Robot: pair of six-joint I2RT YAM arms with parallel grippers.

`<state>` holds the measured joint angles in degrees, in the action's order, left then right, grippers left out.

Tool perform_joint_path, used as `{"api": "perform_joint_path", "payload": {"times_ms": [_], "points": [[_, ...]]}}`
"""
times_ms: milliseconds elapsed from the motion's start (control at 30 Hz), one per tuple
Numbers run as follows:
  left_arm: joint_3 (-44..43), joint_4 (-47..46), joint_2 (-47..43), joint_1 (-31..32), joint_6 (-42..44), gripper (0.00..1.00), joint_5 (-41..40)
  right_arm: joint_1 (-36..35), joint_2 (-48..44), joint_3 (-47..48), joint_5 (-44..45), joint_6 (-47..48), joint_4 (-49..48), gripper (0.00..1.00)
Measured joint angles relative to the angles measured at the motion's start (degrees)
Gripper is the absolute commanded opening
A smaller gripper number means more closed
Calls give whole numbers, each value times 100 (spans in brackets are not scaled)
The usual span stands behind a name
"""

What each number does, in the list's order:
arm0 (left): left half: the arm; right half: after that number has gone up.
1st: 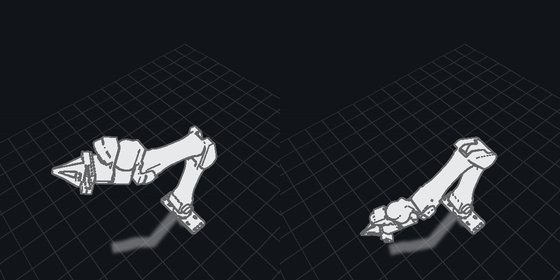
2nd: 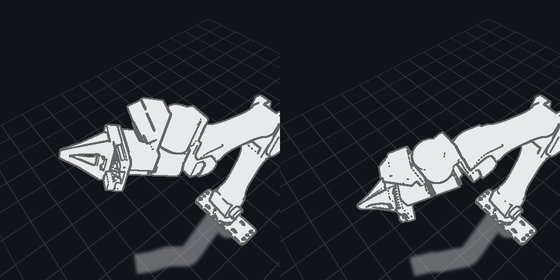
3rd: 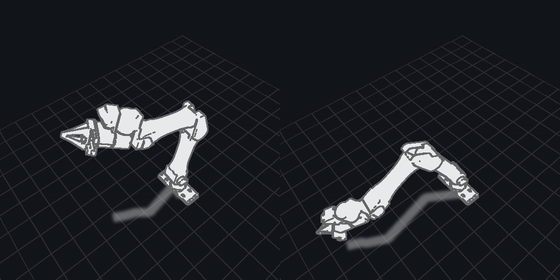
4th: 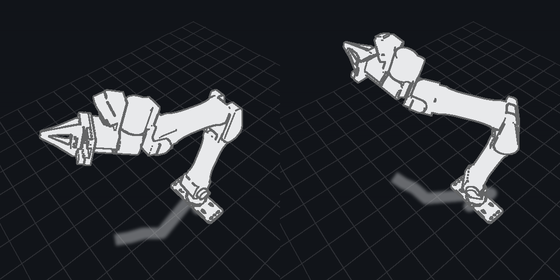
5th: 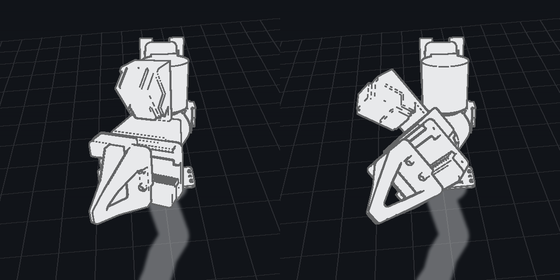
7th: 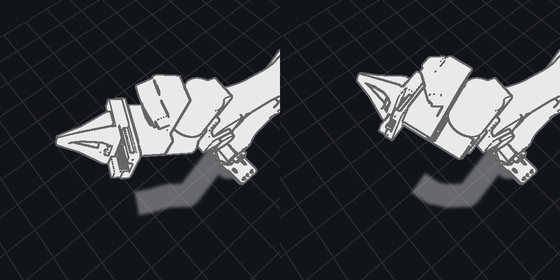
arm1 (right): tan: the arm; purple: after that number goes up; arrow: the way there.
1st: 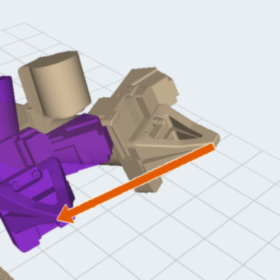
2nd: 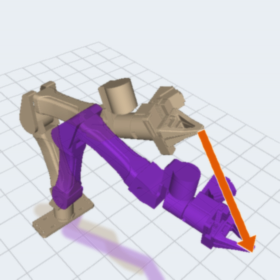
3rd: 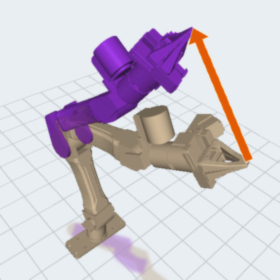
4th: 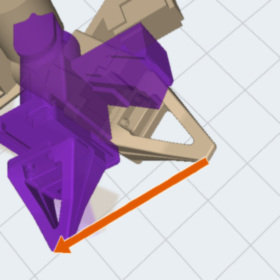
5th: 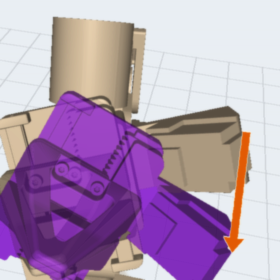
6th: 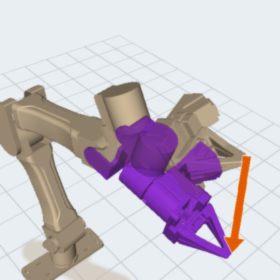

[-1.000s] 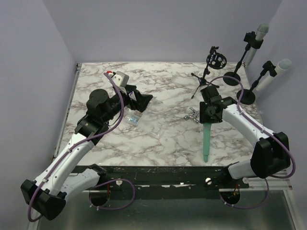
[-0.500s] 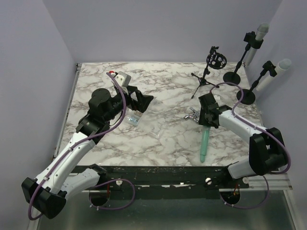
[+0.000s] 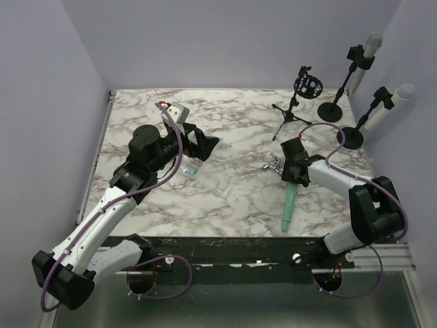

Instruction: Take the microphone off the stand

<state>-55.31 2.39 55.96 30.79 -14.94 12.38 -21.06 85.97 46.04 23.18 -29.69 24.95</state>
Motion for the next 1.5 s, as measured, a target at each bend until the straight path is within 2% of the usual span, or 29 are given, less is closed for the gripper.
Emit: {"api": "perform_joint_path", "payload": {"times_ms": [367, 633, 800, 933, 1033, 1167, 1333, 1467, 1500], "points": [[-17, 28, -111, 0, 151, 97, -140, 0, -15, -68, 15, -72, -138, 68], [-17, -44, -247, 11, 166, 97, -149, 0, -385, -4, 17, -66, -57, 71], [-17, -59, -247, 37, 170, 97, -149, 0, -1067, 455, 42, -4, 166, 71], [-24, -63, -245, 42, 87, 98, -149, 0, -1779, 608, 129, 234, -26, 77], [-459, 208, -63, 46, -258, 97, -225, 4, -2144, 608, 345, 319, -109, 78], [-1655, 382, 391, 46, -577, 98, -234, 127, -2284, 487, 343, 284, -439, 77], [-1921, 221, 297, 46, -463, 98, -289, 752, -1784, 452, -509, 2, -848, 74], [-1587, 59, 177, 46, -146, 98, -293, 1427, -1325, 407, -1873, -455, -1351, 75], [-1497, 44, 155, 46, -83, 98, -286, 1578, -1305, 404, -1965, -496, -1390, 75]]}}
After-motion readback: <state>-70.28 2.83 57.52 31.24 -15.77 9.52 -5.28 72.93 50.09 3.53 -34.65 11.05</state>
